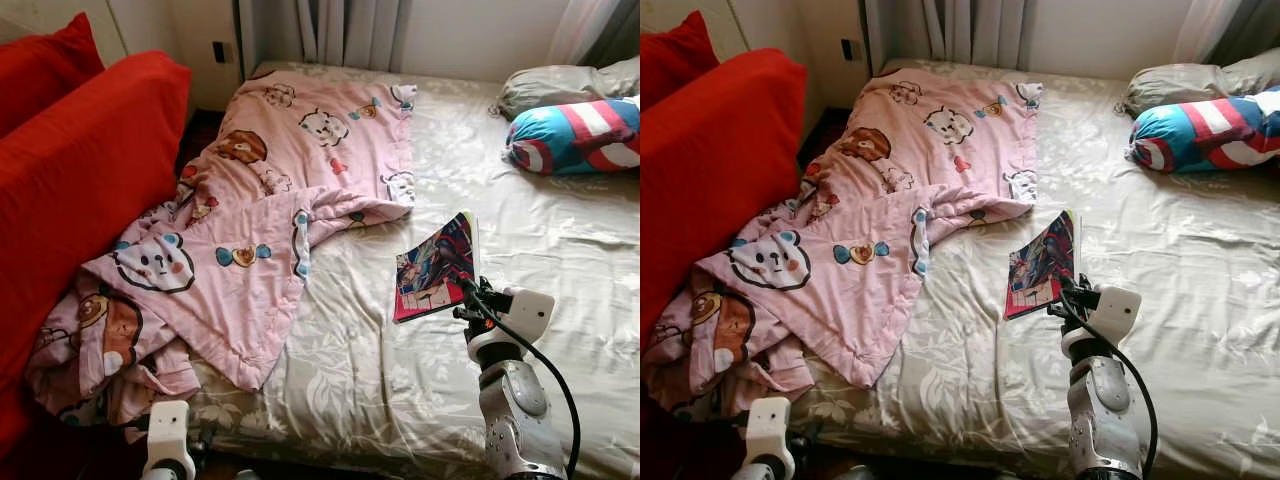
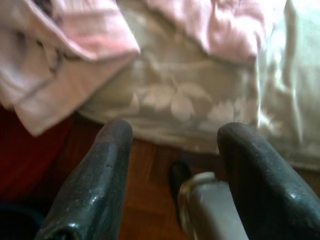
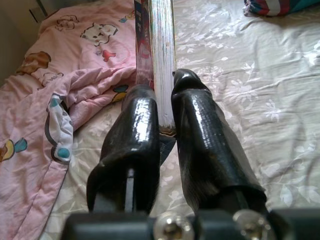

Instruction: Clean up the room

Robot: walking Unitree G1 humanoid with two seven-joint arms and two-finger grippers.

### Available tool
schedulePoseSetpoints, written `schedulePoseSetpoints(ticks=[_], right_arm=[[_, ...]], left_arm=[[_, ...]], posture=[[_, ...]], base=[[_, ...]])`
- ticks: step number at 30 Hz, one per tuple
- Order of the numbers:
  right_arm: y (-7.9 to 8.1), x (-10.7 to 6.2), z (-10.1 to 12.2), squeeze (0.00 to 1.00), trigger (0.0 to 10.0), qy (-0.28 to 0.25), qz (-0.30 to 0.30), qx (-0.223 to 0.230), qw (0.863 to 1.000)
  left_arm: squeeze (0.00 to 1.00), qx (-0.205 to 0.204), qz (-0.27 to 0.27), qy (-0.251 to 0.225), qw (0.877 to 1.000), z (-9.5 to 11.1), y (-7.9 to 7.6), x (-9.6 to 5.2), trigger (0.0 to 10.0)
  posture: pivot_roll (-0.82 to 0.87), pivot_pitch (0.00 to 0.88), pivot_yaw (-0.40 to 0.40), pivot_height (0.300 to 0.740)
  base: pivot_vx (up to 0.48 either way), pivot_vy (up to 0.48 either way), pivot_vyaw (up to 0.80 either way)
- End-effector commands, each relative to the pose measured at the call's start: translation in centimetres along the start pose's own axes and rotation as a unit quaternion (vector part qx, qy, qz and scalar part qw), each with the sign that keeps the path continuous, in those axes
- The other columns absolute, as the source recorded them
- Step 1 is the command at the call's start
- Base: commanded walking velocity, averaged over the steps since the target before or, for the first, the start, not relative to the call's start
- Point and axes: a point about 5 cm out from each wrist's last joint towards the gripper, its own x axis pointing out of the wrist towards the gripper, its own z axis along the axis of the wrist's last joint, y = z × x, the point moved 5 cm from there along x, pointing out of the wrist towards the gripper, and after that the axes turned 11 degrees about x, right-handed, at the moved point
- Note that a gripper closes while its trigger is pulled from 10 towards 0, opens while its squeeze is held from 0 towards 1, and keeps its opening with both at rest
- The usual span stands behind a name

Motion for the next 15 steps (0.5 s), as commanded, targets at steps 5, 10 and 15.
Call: schedulePoseSetpoints(ticks=[5,10,15], right_arm=[[-0.3,-0.2,-0.4,0.0,10.0,0.001,-0.014,0.01,1.0],[-0.4,-0.4,-1.0,0.0,10.0,0.011,-0.019,0.016,1.0],[0.0,-0.4,-1.3,0.0,10.0,0.015,-0.015,0.015,1.0]], left_arm=[[0.0,0.008,-0.003,0.05,0.999,-2.8,-0.4,-0.8,10.0],[0.0,0.001,0.005,0.052,0.999,-3.0,-0.4,-0.9,10.0],[0.0,0.003,0.005,0.062,0.998,-3.6,-0.5,-1.0,10.0]], posture=[[0.05,0.146,-0.073,0.718],[0.05,0.159,-0.073,0.718],[0.05,0.167,-0.075,0.718]], base=[[0.0,0.0,0.0],[0.0,0.0,-0.77],[0.0,0.0,-0.78]])
